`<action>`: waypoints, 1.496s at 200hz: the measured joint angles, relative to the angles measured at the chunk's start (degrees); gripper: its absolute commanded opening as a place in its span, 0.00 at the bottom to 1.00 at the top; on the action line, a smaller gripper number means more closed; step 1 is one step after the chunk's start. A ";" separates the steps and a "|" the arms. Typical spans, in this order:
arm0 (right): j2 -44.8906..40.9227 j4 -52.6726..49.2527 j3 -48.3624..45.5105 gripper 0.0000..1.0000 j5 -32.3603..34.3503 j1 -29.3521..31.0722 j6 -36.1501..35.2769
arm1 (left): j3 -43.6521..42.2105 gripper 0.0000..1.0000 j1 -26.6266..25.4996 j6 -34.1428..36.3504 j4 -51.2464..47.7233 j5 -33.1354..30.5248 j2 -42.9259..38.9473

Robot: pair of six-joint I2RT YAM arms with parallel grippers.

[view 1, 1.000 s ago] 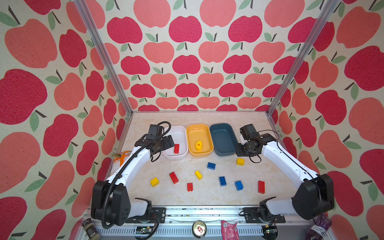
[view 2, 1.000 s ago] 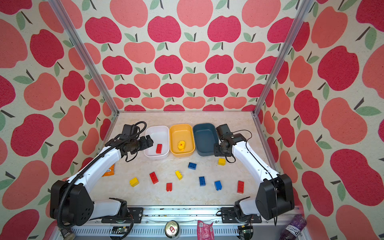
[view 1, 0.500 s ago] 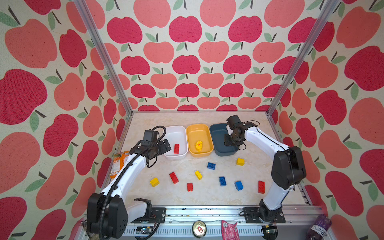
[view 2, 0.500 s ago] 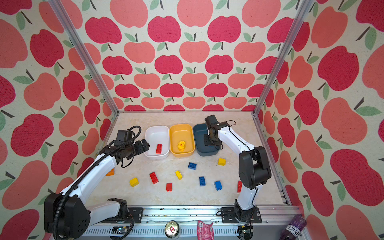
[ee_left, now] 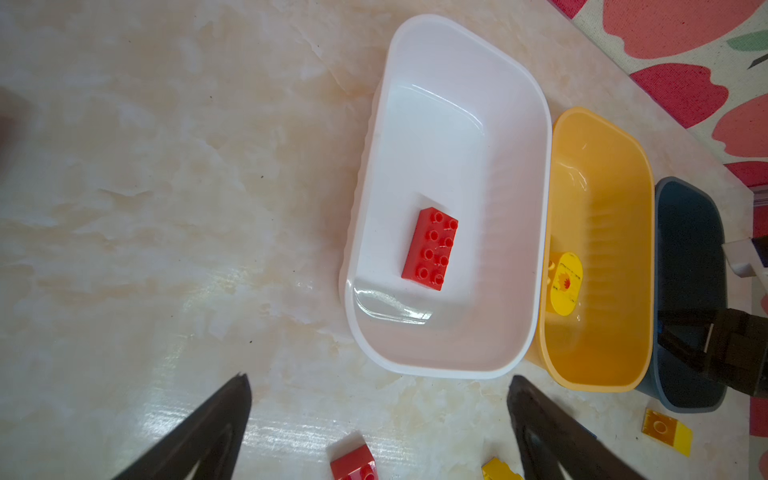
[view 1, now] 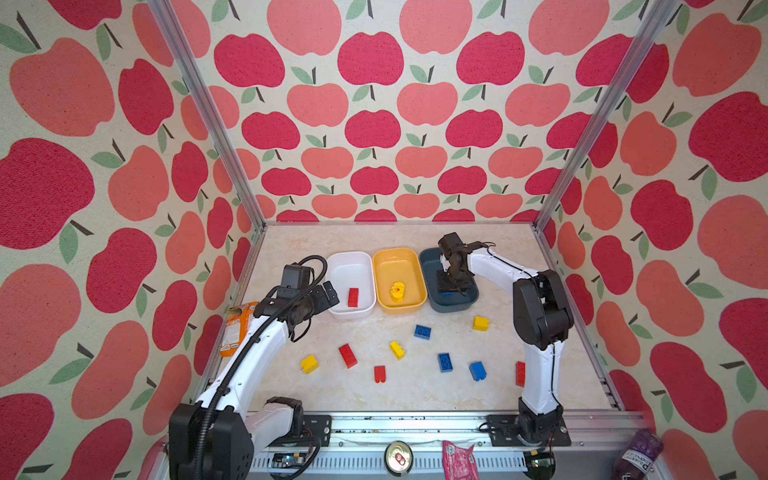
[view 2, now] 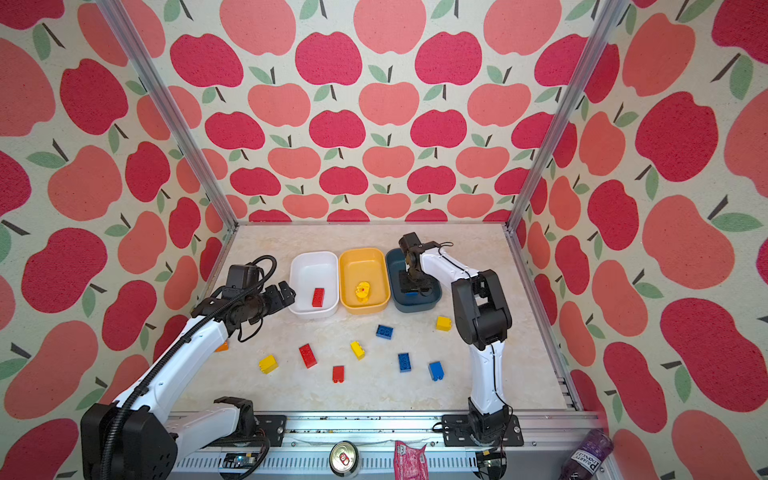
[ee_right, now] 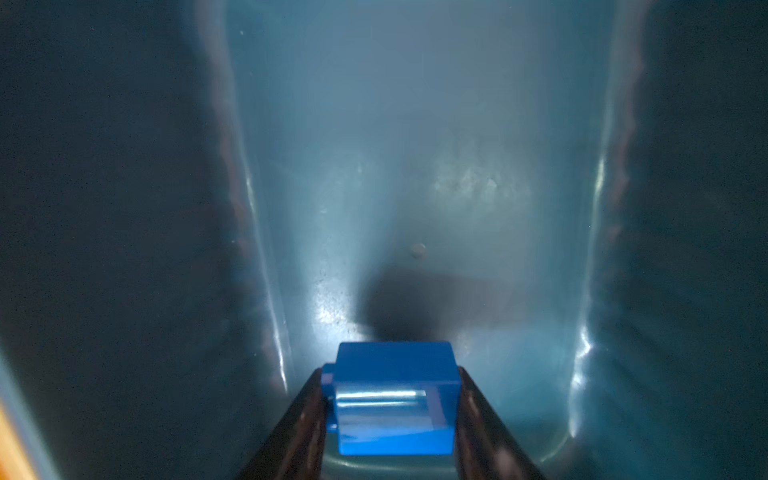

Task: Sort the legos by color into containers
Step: 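Carry the blue brick into the teal tray and open the right gripper, then move the right gripper from the teal tray to the red brick nearest the robot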

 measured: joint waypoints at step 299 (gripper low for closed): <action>-38.97 -8.44 -30.08 0.93 -1.97 -14.60 10.75 | 3.67 0.99 0.63 0.50 4.31 6.64 10.36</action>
